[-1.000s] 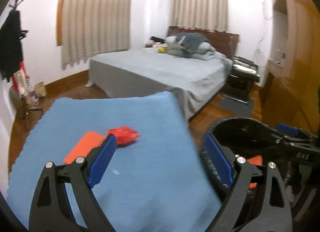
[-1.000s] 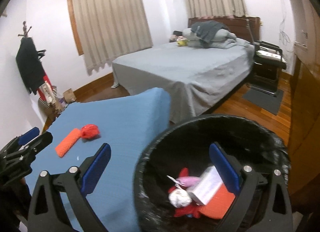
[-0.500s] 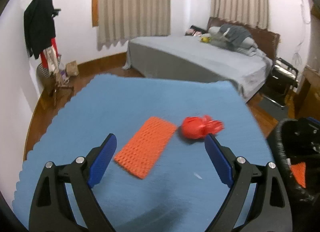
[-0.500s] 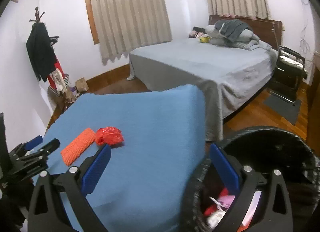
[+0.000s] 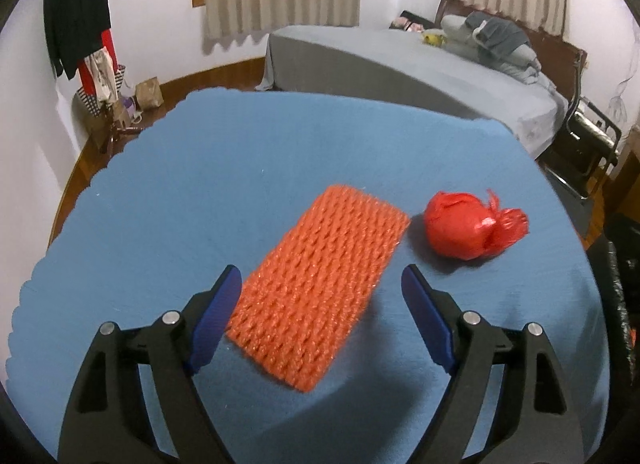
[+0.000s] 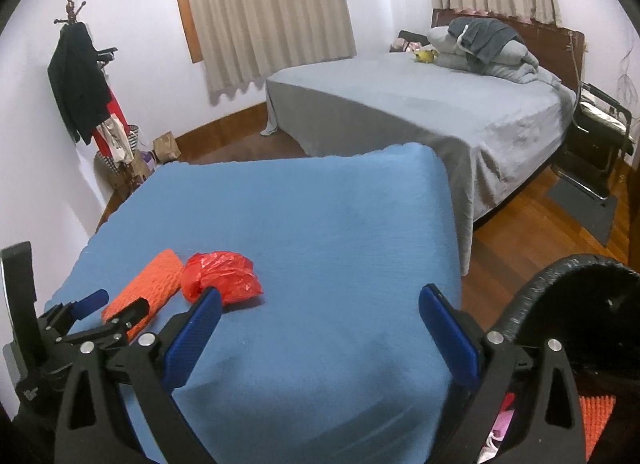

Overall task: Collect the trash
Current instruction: 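Move the left gripper to the mat and grasp the orange mesh strip, then lift the orange strip with the left gripper while the right gripper grasps the red bag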

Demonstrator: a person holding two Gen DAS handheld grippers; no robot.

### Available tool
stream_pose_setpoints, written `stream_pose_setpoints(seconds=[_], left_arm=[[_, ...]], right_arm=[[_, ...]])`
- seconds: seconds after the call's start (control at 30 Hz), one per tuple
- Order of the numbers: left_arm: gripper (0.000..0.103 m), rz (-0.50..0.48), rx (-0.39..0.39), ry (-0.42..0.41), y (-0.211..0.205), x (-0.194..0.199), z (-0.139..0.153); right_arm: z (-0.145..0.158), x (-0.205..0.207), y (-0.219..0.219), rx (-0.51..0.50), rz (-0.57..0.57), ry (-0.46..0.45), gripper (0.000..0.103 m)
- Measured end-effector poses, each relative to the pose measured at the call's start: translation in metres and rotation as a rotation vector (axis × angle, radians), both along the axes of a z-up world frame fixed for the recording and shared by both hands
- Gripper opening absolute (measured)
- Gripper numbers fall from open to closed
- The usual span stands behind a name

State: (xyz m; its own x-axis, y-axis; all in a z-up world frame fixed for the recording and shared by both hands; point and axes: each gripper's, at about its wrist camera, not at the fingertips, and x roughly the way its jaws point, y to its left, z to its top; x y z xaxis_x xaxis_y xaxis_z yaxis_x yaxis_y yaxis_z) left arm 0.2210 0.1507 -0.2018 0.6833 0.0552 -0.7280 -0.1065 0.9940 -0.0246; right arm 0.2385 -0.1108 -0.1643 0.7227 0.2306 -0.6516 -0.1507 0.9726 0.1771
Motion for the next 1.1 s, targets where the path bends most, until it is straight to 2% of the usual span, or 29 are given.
stream_pose_setpoints(seconds=[0.17, 0.37, 0.47, 0.53, 0.63, 1.1], left_arm=[[0.079, 0.014, -0.015, 0.029, 0.005, 0.008, -0.008], [0.068, 0.032, -0.011, 0.045, 0.008, 0.014, -0.011], [0.05, 0.059, -0.013, 0.046, 0.012, 0.015, -0.01], [0.033, 0.075, -0.02, 0.046, 0.017, 0.016, -0.01], [0.021, 0.095, -0.025, 0.046, 0.023, 0.017, -0.01], [0.019, 0.14, -0.022, 0.014, 0.047, 0.006, 0.005]], right_arm=[[-0.005, 0.008, 0.007, -0.005, 0.01, 0.01, 0.097], [-0.009, 0.015, 0.017, -0.006, 0.026, 0.022, 0.097], [-0.011, 0.02, 0.024, -0.009, 0.043, 0.025, 0.097], [-0.012, 0.022, 0.029, -0.011, 0.056, 0.026, 0.097], [-0.013, 0.025, 0.038, -0.007, 0.071, 0.029, 0.097], [-0.033, 0.05, 0.086, -0.005, 0.141, 0.088, 0.097]])
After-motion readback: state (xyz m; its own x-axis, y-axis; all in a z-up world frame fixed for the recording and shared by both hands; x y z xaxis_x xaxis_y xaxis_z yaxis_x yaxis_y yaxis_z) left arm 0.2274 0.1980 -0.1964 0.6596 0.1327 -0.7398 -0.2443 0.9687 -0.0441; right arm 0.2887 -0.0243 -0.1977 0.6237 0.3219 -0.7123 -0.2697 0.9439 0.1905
